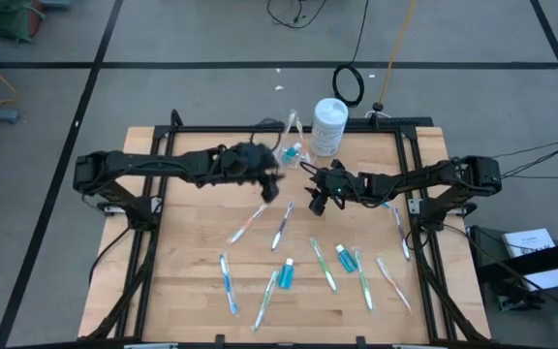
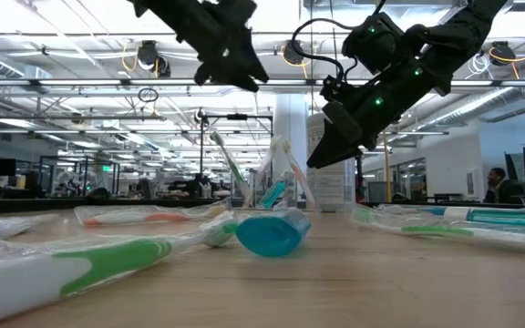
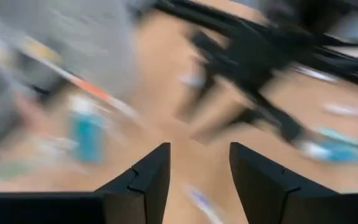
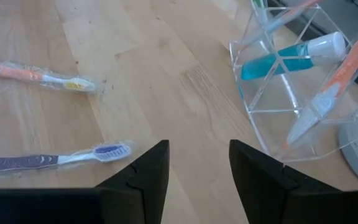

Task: Pick & Place toothbrushing station
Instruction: Put the blue mouthwash into the transparent organizer

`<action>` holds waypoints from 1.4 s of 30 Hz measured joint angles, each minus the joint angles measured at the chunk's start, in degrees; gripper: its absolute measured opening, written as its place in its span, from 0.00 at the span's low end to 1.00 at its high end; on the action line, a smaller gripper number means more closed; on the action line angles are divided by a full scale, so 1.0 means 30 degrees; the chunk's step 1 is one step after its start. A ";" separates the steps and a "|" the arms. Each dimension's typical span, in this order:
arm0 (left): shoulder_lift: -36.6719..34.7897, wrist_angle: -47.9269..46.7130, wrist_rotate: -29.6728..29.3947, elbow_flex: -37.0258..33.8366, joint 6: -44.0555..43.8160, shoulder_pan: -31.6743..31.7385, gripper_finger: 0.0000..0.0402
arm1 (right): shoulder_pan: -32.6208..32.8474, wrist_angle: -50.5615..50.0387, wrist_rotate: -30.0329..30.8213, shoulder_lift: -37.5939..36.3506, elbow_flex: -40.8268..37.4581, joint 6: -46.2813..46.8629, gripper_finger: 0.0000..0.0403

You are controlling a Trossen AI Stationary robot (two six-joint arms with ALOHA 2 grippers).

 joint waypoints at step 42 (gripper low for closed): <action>0.9641 0.3978 -0.1413 0.0011 -1.2616 -0.8882 0.56 | 0.4874 0.2402 0.0072 0.0015 -0.2472 0.4681 0.40</action>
